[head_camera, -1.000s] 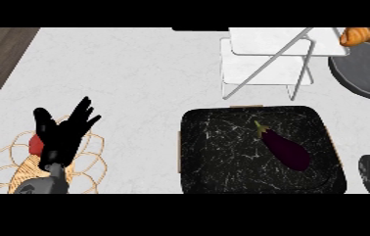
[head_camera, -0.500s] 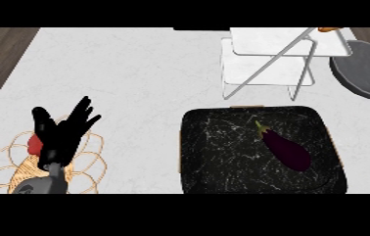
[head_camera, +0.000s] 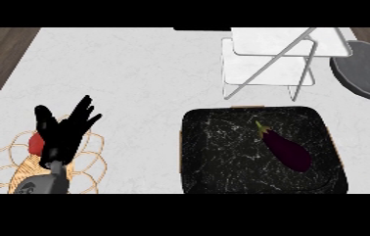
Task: Pick the croissant from the tray and place it in the tiered shelf
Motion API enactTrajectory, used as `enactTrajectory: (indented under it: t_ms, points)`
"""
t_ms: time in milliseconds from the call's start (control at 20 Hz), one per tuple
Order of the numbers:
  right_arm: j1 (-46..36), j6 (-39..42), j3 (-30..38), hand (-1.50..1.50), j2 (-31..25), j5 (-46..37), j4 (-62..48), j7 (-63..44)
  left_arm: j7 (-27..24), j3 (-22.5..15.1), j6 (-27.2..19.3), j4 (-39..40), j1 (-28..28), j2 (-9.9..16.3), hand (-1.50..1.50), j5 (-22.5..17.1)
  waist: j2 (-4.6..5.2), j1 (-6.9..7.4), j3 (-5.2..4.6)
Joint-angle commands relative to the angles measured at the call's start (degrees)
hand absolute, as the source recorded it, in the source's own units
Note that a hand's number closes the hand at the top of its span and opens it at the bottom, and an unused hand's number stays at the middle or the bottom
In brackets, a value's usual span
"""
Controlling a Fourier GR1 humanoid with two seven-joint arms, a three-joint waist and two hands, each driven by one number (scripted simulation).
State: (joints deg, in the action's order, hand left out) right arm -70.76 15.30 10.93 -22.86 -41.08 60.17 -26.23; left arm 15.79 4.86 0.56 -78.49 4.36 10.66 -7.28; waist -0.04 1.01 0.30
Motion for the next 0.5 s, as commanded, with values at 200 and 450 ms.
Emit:
enactTrajectory:
  t_ms: [200, 450]
  points:
    - [-1.8, -5.3, -1.0, 1.50, 1.7, -1.2, -7.4, 5.6, 3.3, -2.0, -1.0, -2.5, -2.2, -1.9, 0.00, 1.0, 0.19, 0.01, -0.31]
    - [-1.5, -3.0, -2.6, 1.50, -1.2, -2.7, -10.2, 8.7, -0.4, -0.6, 0.5, 5.1, 0.2, -1.4, 0.00, 1.2, 0.43, -0.44, -0.36]
